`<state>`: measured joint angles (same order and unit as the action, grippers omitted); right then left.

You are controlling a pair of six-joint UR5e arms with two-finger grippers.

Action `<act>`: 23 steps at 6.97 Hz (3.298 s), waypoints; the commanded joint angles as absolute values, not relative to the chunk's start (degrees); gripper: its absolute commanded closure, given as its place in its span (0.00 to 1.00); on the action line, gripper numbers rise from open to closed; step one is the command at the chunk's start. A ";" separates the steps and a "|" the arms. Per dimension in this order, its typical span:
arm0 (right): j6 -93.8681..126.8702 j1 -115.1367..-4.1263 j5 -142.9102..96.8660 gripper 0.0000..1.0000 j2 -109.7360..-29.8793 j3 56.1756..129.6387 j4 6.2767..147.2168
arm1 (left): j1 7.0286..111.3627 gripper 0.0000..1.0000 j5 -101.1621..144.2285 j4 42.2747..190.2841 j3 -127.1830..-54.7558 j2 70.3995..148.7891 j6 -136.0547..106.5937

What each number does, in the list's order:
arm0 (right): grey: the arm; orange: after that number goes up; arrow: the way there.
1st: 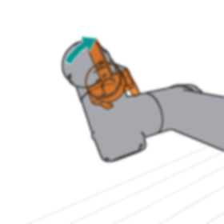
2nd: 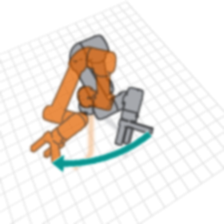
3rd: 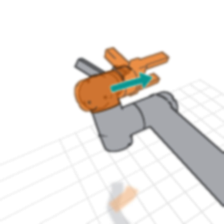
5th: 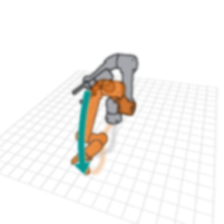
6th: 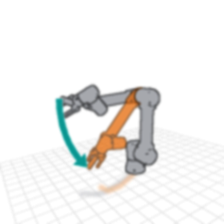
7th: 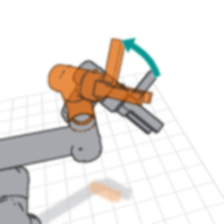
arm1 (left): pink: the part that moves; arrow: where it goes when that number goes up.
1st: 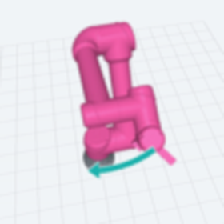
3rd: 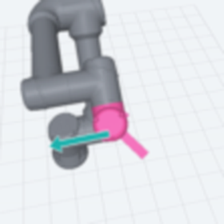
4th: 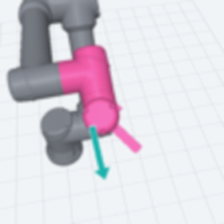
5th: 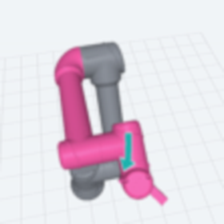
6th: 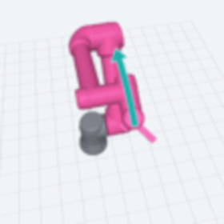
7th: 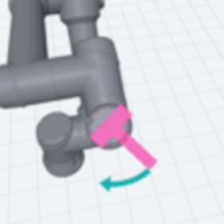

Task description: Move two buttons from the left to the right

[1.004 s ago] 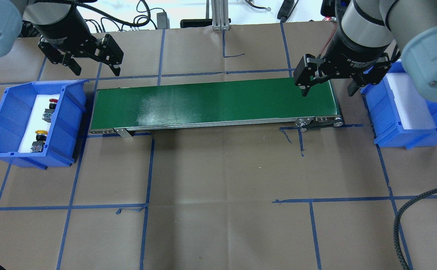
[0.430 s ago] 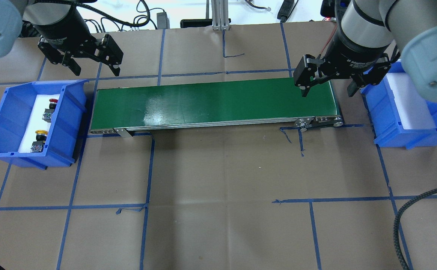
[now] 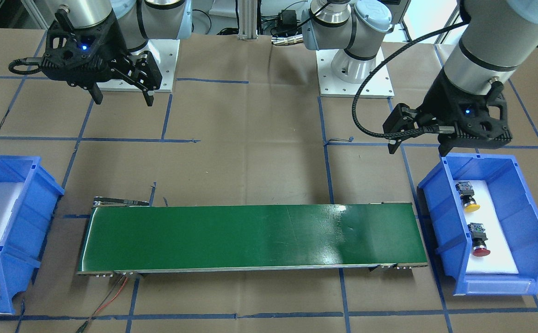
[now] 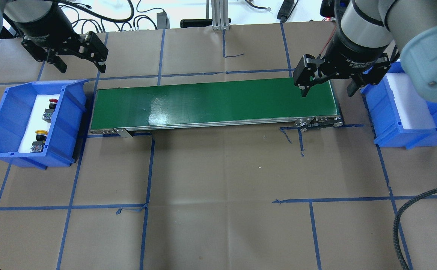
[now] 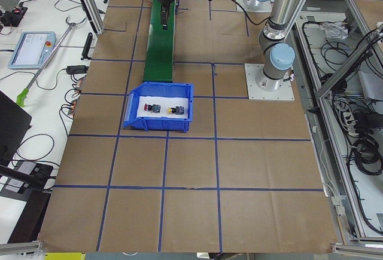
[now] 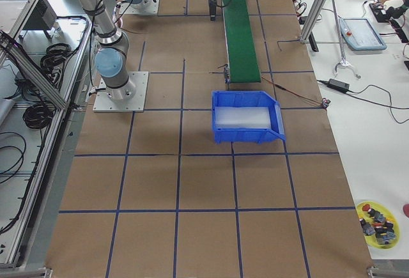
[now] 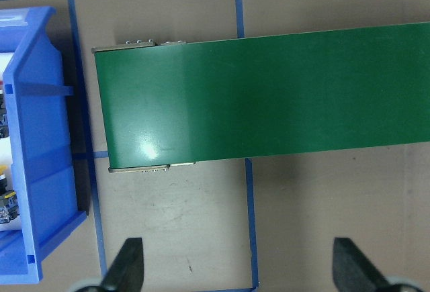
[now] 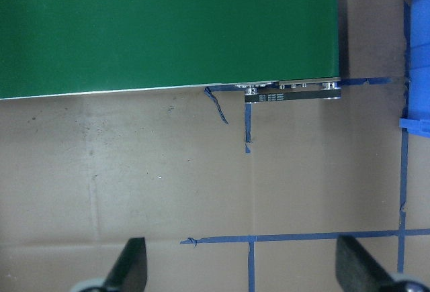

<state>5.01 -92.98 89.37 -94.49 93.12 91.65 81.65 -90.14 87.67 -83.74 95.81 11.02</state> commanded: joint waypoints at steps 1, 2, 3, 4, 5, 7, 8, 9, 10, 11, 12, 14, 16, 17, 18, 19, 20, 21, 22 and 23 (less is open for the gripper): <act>5.01 -92.99 89.30 0.00 -94.40 93.16 91.58 | 74.48 0.00 -90.17 87.54 -83.67 95.71 19.11; 5.01 -92.90 89.38 0.00 -94.39 93.16 91.58 | 70.01 0.00 -90.18 87.28 -84.72 95.71 24.82; 5.01 -92.99 89.38 0.00 -94.22 93.16 91.67 | 65.35 0.00 -90.00 87.01 -85.68 95.63 29.92; 5.01 -92.90 89.38 0.00 -94.22 93.16 91.67 | 60.87 0.00 -89.83 87.10 -86.04 95.71 33.62; 5.01 -92.99 89.38 0.00 -94.22 93.16 91.67 | 56.56 0.00 -89.56 87.01 -86.92 96.15 38.01; 5.01 -92.99 89.38 0.00 -94.22 93.16 91.76 | 51.25 0.00 -89.56 80.98 -91.81 97.12 44.37; 5.01 -92.99 89.30 0.00 -94.22 93.16 91.58 | 51.33 0.00 -89.47 76.07 -95.41 97.12 44.30; 5.01 -92.99 89.38 0.00 -94.22 93.16 91.58 | 51.33 0.00 -89.47 72.63 -97.97 97.64 44.12; 5.01 -92.99 89.30 0.00 -94.13 93.16 91.67 | 51.33 0.00 -89.12 71.03 -99.56 98.08 44.03; 4.92 -92.99 89.30 0.00 -94.13 93.16 91.84 | 51.33 0.00 -88.16 68.75 -101.32 98.26 44.12; 4.92 -92.99 89.12 0.00 -94.13 93.34 91.93 | 51.33 0.00 -88.07 65.34 -103.25 100.00 44.12; 4.92 -92.99 89.30 0.00 -94.13 93.87 92.46 | 51.42 0.00 -87.54 61.62 -104.76 102.82 44.03; 5.01 -92.99 89.21 0.00 -94.22 93.87 92.55 | 51.42 0.00 -86.93 58.82 -105.46 105.37 44.03; 5.01 -92.99 89.30 0.00 -94.22 93.87 92.46 | 51.42 0.00 -87.01 55.41 -107.38 106.51 44.03; 5.01 -92.99 89.38 0.00 -94.31 93.87 92.37 | 51.42 0.00 -86.92 51.89 -109.75 106.96 44.03; 5.01 -92.90 89.47 0.00 -94.31 93.78 92.46 | 51.42 0.00 -86.92 49.77 -111.25 107.31 44.03; 5.01 -92.90 89.47 0.00 -94.31 93.78 92.72 | 51.42 0.00 -86.92 48.70 -111.53 108.53 44.03; 5.01 -92.90 89.39 0.00 -94.22 93.78 92.90 | 51.42 0.00 -87.01 46.26 -111.62 110.11 44.03; 5.01 -92.90 89.38 0.00 -94.31 93.78 92.90 | 51.50 0.00 -87.01 45.88 -111.80 110.74 43.95; 5.01 -92.90 89.47 0.00 -94.31 93.69 92.73 | 51.68 0.09 -86.84 45.88 -111.80 110.13 43.77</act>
<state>5.01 -92.90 89.41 -94.28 93.75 92.83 51.53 -86.96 46.32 -111.70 110.17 43.93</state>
